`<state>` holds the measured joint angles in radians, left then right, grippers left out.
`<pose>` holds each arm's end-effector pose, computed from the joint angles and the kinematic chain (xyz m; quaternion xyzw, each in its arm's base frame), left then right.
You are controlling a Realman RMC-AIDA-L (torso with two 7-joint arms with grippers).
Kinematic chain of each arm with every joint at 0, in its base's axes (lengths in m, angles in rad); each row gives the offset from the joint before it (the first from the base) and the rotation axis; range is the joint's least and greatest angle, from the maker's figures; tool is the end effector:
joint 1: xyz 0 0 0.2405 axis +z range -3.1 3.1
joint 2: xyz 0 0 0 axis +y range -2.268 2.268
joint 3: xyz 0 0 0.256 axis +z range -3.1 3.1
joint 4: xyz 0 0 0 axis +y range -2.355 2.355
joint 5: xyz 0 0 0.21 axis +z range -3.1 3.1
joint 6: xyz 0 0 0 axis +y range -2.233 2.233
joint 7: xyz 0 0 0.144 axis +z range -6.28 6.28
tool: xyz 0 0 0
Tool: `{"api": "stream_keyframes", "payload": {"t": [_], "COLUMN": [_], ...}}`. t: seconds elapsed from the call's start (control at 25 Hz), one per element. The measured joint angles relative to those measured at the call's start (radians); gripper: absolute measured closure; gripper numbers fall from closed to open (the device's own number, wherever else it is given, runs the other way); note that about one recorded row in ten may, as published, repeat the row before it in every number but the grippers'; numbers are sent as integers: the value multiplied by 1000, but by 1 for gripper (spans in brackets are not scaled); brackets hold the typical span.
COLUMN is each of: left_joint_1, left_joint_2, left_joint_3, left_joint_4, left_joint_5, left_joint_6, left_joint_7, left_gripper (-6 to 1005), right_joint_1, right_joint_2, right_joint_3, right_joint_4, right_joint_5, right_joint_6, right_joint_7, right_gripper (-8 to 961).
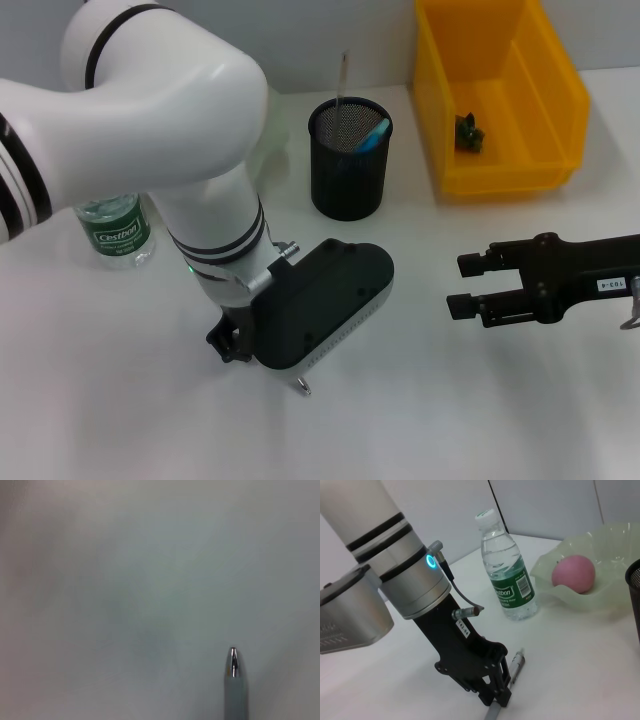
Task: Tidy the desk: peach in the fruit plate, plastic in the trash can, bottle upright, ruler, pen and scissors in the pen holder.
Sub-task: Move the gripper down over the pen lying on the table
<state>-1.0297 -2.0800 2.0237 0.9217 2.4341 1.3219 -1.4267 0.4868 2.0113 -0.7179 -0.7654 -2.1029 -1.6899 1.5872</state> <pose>-0.1177 0.3482 -0.1192 0.8201 -0.4544 -0.3269 0.1188 0.2801 0.3138 0.0327 -0.9423 0.2730 0.1776 0.0774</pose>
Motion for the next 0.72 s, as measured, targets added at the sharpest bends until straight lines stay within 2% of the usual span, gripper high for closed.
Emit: {"api": "stream_keyframes", "payload": {"t": [0.72], "left_joint_1": [-7], "left_joint_2": [0], "left_joint_3": [6], "left_joint_4": [-35], "left_joint_5": [-19], "left_joint_6": [-16], "left_joint_7": [28], "left_gripper": [808], "right_joint_1": [4], "right_joint_2": [11], "right_joint_3": [0], "right_joint_4": [0], "right_joint_5": [0], "right_joint_6": [-1], "right_joint_7": [-1], "right_gripper": [219]}}
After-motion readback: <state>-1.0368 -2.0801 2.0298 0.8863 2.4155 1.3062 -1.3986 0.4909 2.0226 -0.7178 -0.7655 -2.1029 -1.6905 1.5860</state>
